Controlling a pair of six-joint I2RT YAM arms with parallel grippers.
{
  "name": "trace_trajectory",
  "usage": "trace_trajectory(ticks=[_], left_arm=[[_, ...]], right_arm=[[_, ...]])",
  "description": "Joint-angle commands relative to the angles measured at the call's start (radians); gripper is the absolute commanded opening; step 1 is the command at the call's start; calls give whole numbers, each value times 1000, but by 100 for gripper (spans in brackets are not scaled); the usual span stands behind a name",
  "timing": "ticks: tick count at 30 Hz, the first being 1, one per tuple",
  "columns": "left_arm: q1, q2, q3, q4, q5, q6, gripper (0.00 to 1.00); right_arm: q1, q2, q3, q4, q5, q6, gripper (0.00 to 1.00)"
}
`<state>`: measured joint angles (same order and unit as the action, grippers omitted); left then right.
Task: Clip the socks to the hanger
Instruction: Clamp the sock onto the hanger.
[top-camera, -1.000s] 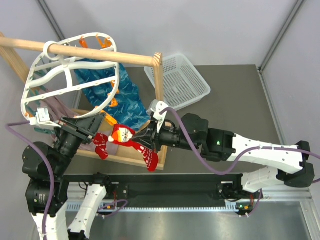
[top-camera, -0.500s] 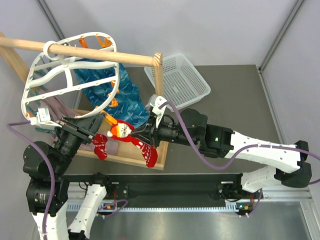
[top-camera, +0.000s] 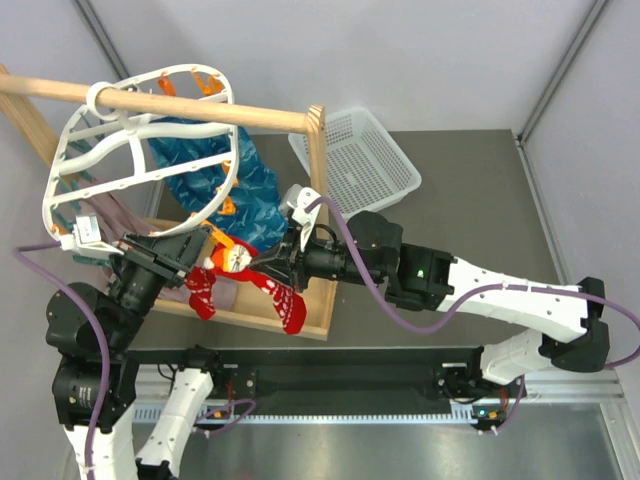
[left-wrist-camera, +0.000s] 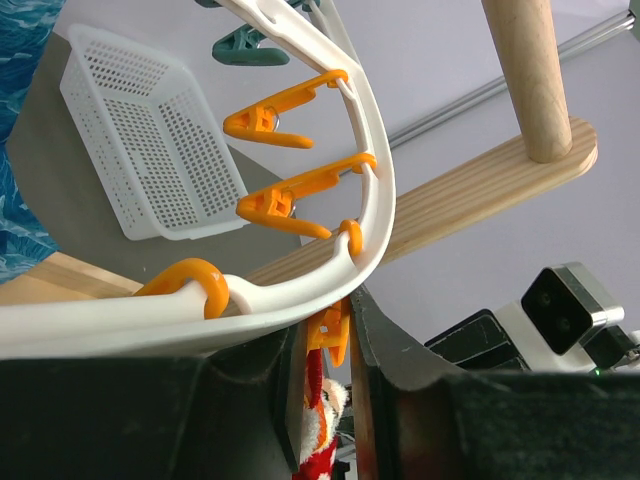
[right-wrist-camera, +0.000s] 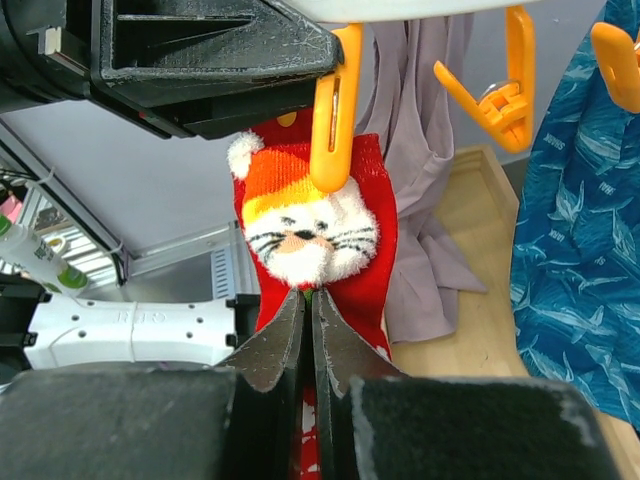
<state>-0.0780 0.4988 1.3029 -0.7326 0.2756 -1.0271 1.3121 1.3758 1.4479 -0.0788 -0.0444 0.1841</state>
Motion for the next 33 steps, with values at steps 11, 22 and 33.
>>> trace_trajectory(ticks=[11,22,33], left_arm=[[-3,-14,-10,1,51,1,12],[-2,-20,-1,-7,37,18,64],[-6,-57,32,-50,53,90,89]], right_arm=[[-14,-6,58,71,-18,3,0],[-16,12,91,100,-28,-2,0],[-16,25,80,36,23,-11,23]])
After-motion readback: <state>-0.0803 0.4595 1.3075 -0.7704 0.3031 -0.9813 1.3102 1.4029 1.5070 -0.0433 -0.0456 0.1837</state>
